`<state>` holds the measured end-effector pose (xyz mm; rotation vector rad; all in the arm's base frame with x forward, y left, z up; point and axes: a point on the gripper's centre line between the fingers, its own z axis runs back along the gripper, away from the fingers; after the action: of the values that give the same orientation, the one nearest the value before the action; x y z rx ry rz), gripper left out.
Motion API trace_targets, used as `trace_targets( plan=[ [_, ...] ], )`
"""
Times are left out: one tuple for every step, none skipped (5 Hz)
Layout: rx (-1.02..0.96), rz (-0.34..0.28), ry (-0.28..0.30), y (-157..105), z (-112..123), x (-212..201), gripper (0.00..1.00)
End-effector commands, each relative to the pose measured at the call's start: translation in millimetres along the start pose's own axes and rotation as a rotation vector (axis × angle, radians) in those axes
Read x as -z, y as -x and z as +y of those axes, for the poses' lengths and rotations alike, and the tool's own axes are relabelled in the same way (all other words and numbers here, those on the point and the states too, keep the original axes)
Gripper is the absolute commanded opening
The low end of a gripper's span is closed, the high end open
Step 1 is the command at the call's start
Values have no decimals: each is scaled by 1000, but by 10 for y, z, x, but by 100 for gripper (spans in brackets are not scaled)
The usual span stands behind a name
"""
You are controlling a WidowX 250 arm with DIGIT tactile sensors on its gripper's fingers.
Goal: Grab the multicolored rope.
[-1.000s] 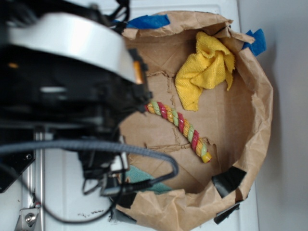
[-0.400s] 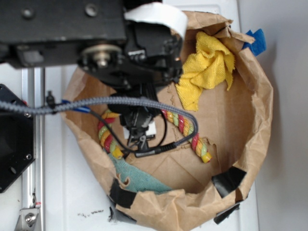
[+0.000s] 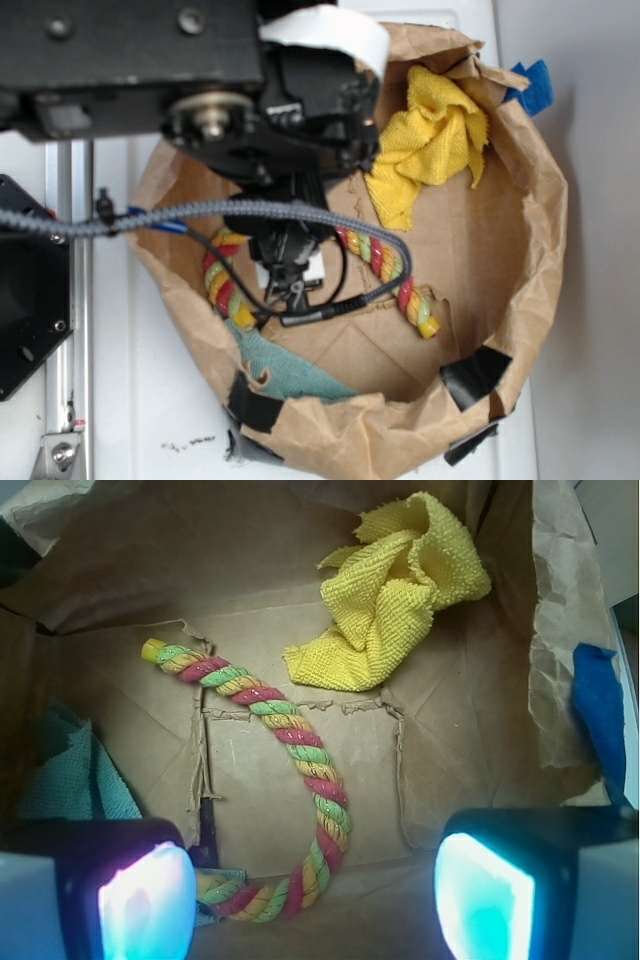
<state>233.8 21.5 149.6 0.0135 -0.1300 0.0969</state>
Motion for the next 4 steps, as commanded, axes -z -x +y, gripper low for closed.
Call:
trace_targets(
  plan=[
    [-92,-36,-52,-115,88,484,100],
    [-116,-16,-40,-129,139,694,100],
    [-134,-17,-1,-77,252,733,100],
    [-157,-24,34,-45,306,836,100]
  ],
)
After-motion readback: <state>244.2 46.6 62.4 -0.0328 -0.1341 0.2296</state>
